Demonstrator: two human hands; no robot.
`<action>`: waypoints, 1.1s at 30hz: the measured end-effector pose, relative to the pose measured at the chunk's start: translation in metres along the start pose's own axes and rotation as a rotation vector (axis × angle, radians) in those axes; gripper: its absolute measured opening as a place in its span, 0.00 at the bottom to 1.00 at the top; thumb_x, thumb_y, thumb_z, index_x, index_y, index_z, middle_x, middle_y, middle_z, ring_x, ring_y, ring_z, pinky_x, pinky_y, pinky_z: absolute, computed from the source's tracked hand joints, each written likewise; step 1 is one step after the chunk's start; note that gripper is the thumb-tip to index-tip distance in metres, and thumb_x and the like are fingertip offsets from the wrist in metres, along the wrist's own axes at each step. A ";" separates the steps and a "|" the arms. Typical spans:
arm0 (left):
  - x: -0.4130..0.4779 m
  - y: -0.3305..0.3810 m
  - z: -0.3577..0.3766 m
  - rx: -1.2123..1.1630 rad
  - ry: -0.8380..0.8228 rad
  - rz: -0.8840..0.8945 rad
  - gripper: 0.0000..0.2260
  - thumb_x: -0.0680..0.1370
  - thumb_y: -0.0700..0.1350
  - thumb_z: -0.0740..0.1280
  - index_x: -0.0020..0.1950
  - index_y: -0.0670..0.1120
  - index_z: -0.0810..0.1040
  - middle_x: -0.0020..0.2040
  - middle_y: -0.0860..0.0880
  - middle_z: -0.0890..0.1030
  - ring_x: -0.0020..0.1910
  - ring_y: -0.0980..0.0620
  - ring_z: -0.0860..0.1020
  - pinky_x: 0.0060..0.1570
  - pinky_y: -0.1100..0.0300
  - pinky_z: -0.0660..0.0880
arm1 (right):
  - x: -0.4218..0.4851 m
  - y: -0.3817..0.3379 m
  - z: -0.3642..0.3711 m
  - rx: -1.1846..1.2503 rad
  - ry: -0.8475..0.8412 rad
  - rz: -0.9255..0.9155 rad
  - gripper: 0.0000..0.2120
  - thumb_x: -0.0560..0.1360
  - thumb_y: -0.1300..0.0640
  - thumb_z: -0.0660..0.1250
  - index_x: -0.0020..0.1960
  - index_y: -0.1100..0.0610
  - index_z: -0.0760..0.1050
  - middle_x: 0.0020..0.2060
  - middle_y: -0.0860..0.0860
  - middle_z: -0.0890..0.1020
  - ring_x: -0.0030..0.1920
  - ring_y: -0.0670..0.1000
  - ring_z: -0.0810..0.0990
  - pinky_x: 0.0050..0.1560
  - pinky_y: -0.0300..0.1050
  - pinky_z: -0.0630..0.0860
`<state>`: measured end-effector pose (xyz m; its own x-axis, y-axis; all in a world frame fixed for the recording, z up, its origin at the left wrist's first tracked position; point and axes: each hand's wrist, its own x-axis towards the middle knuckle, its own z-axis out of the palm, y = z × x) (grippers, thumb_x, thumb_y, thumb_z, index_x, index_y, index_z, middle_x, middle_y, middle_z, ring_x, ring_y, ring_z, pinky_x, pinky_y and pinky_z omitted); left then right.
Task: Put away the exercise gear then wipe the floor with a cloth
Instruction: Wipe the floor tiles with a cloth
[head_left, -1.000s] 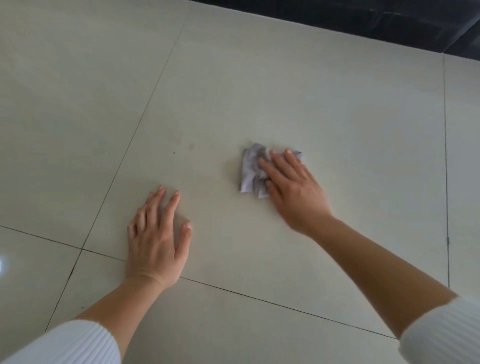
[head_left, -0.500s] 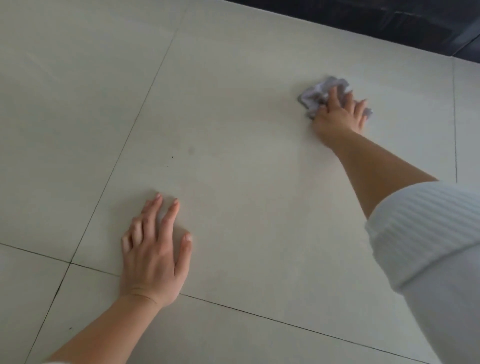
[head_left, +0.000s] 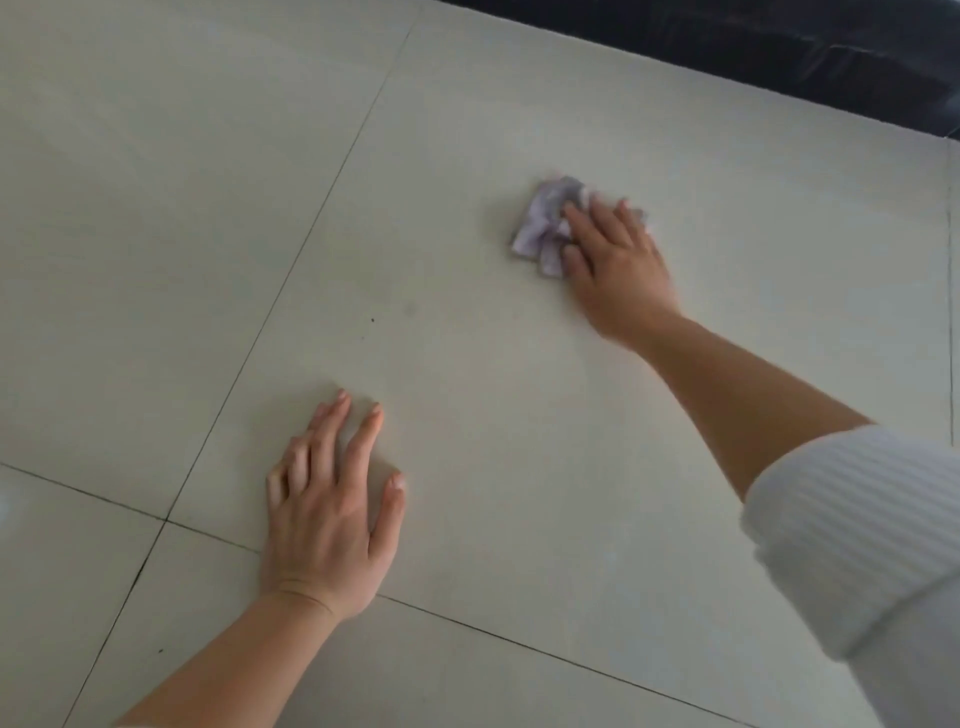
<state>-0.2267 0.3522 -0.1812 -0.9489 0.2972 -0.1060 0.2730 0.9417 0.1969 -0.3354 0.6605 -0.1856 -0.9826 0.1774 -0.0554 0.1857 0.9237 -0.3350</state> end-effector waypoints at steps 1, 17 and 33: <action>0.000 0.000 0.000 -0.001 -0.002 -0.001 0.26 0.76 0.56 0.52 0.72 0.48 0.64 0.75 0.44 0.62 0.68 0.41 0.65 0.60 0.48 0.60 | 0.000 0.022 -0.009 0.003 0.035 0.208 0.24 0.81 0.46 0.48 0.77 0.49 0.56 0.77 0.52 0.56 0.77 0.57 0.50 0.75 0.49 0.46; 0.001 0.001 -0.002 0.012 0.003 0.024 0.27 0.75 0.54 0.54 0.71 0.45 0.68 0.73 0.41 0.65 0.67 0.42 0.64 0.60 0.47 0.61 | -0.063 -0.102 0.025 0.126 -0.028 0.196 0.23 0.82 0.51 0.52 0.76 0.45 0.57 0.78 0.49 0.51 0.77 0.55 0.42 0.73 0.45 0.34; 0.001 0.005 -0.009 -0.046 -0.110 0.024 0.28 0.75 0.54 0.52 0.72 0.44 0.65 0.74 0.40 0.63 0.69 0.40 0.61 0.60 0.40 0.64 | -0.293 -0.107 0.006 -0.161 -0.314 0.044 0.27 0.74 0.48 0.62 0.73 0.45 0.64 0.73 0.47 0.67 0.73 0.53 0.63 0.67 0.52 0.69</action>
<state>-0.2280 0.3554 -0.1715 -0.9184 0.3374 -0.2066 0.2852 0.9266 0.2451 -0.0671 0.5073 -0.1386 -0.9237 0.1282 -0.3611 0.2021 0.9636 -0.1749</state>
